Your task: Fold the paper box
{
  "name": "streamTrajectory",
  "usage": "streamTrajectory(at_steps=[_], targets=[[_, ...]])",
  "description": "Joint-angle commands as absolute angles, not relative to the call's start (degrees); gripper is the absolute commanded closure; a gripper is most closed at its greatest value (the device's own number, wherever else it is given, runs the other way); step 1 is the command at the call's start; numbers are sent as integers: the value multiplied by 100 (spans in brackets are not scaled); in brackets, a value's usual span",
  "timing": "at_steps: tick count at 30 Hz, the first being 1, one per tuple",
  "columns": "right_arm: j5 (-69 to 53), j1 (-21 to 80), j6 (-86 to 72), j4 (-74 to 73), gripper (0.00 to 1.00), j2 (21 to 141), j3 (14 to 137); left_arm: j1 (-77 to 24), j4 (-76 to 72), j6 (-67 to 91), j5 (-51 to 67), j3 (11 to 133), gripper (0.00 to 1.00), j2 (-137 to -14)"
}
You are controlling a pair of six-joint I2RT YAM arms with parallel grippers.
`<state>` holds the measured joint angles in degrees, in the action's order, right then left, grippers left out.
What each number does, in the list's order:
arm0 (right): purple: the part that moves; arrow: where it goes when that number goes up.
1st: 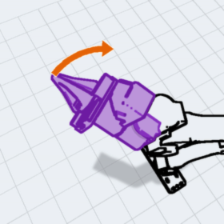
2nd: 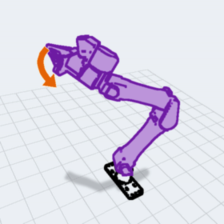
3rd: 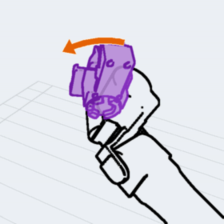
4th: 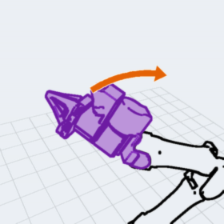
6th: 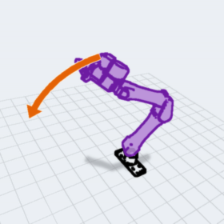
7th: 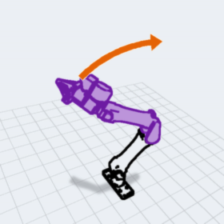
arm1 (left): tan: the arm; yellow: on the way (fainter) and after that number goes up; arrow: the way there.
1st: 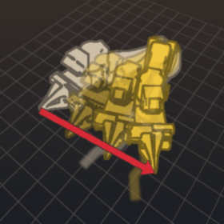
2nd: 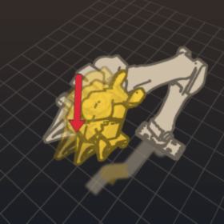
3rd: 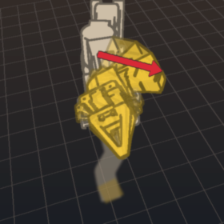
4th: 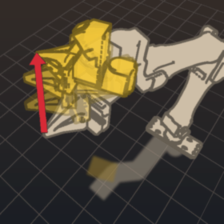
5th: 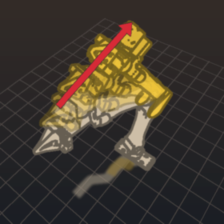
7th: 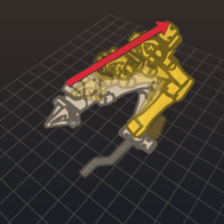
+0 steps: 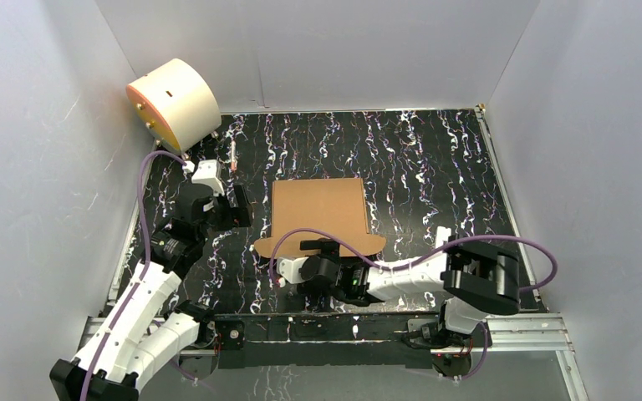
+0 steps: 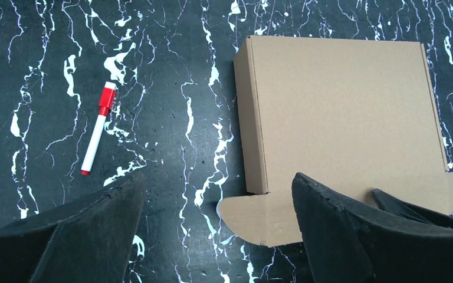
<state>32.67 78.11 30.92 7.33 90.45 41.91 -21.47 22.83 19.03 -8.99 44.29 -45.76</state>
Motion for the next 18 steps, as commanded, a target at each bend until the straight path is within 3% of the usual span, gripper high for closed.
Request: streamTrajectory(at_steps=[1,9,18], targets=[[4453,7844,4014,2398,8,9319,3962,-2073,2300,1864,-750,4352,9,-4341],[4580,7848,4573,3179,13,9935,3892,-1931,2247,1885,-512,4324,9,-4272],[4789,7847,4865,3980,38,10496,3820,-1888,2224,1893,-406,4306,10,-4245]])
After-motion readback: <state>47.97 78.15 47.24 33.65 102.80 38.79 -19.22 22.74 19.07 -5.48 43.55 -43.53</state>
